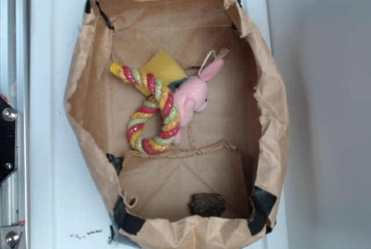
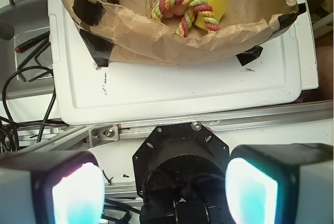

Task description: Grab the multicolored rope.

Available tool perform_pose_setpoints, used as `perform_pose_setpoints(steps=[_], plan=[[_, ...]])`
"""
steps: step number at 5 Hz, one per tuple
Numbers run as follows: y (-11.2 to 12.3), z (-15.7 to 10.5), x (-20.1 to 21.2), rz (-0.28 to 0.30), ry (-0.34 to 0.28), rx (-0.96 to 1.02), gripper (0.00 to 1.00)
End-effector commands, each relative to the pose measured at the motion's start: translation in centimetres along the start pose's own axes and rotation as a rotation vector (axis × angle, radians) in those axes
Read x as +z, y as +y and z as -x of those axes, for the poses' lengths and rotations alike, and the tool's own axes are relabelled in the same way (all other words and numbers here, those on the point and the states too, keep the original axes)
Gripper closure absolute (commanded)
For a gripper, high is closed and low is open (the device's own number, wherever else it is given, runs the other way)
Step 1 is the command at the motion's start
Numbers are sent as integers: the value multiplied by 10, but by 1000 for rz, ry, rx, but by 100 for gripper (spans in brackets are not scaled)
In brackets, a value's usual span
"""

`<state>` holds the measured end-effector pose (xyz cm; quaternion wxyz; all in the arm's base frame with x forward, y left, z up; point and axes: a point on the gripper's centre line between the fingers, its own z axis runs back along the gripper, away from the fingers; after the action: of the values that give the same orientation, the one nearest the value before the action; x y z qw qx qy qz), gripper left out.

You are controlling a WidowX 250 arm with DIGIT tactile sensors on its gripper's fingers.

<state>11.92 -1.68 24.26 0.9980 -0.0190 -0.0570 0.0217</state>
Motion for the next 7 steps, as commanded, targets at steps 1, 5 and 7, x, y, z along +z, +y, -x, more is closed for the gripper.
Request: perform_pose_setpoints(steps=[1, 5, 7], plan=[[0, 0, 0, 0, 0, 0, 0], [43, -120, -65, 14, -77, 0, 0], [60, -139, -111, 46, -59, -4, 0]])
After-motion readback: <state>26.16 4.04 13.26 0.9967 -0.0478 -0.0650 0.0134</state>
